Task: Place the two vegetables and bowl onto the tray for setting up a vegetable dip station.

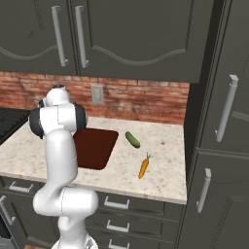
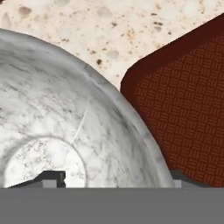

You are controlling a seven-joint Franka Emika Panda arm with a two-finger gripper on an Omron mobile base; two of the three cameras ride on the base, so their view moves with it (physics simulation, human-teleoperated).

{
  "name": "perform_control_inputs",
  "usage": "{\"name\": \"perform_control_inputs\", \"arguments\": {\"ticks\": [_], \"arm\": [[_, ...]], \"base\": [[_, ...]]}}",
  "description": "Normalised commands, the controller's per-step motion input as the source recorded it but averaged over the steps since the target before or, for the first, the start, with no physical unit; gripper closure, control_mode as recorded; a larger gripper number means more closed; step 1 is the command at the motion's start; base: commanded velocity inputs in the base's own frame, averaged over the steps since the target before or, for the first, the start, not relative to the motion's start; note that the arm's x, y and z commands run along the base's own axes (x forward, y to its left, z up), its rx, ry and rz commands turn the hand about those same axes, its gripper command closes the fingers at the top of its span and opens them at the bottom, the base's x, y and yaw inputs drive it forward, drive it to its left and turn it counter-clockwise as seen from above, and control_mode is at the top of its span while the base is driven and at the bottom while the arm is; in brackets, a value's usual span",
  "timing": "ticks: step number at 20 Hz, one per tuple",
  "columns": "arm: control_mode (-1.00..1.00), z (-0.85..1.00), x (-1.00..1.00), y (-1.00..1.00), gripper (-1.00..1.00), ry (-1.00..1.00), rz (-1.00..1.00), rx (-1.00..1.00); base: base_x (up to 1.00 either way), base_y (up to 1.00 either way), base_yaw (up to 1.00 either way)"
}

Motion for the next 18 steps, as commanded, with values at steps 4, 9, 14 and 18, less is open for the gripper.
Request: {"name": "perform_control_inputs", "arguments": {"ticks": [4,9,14,18], "arm": [[-1.0,-0.04,0.0,0.0,1.0,-0.01,0.0,0.0],[-1.0,0.01,0.0,0.05,1.0,0.0,0.0,0.0],[-1.0,0.16,-0.06,0.03,1.0,0.0,0.0,0.0],[-1.0,0.21,-0.23,0.0,1.0,-0.01,0.0,0.0]], "base": [[0.0,0.0,0.0],[0.0,0.0,0.0],[0.0,0.0,0.0],[0.0,0.0,0.0]]}}
